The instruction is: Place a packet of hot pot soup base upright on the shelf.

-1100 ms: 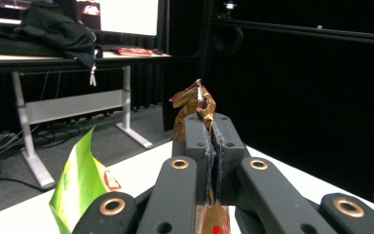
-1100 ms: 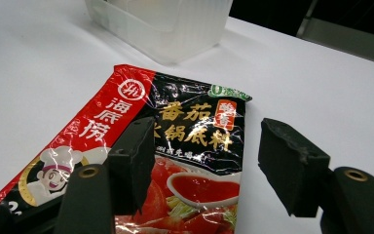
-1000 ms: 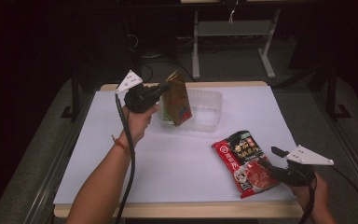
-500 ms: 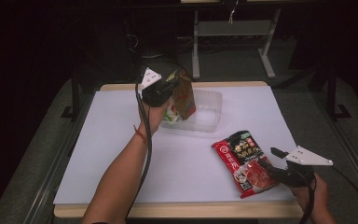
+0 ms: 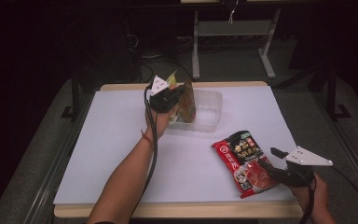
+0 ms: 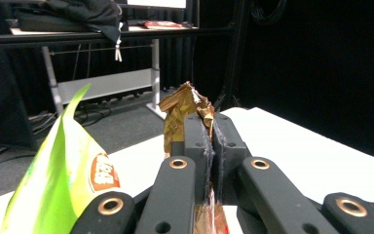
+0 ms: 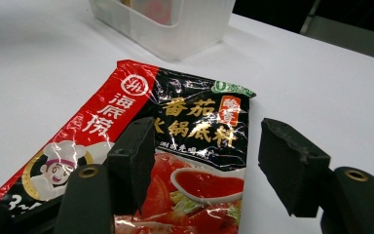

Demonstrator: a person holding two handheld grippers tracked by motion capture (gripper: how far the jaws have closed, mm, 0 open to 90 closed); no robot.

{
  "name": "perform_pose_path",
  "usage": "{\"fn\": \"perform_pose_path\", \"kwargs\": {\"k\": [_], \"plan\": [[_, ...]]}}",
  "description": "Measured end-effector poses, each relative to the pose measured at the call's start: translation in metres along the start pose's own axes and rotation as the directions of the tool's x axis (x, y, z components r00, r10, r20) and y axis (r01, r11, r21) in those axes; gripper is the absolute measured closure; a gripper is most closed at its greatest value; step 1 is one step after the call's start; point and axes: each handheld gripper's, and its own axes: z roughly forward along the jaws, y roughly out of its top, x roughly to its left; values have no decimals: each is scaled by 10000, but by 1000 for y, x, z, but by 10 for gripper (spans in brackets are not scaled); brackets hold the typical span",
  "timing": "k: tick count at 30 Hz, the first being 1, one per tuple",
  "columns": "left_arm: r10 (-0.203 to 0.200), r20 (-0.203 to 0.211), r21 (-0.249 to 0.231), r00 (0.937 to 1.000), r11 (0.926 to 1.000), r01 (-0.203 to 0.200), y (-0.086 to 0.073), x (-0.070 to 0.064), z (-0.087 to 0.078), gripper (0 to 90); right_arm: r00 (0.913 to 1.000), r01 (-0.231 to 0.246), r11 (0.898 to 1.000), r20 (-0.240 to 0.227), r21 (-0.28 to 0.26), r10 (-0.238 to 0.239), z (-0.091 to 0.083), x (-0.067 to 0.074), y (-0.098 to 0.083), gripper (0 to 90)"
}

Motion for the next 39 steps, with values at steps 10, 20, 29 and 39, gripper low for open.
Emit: {"fn": "perform_pose_path", "kwargs": {"k": [10, 20, 29, 39], "plan": [[244, 292, 111, 9993, 9996, -248, -3, -5, -8, 835, 9992, 107, 9998, -392, 163, -101, 2, 1, 0, 442], [793, 721, 185, 9942, 9966, -808, -2, -9, -22, 754, 9971, 276, 9989, -719, 388, -247, 6, 5, 0, 439], [982, 1009, 324, 9900, 9943, -1020, -8, -9, -37, 688, 9974, 187, 9988, -698, 460, -154, 7, 3, 0, 438], [1486, 1688, 450, 9744, 9864, -1583, -23, -21, -67, 608, 9988, 117, 9972, -488, 733, -81, 7, -1, -2, 438]]}}
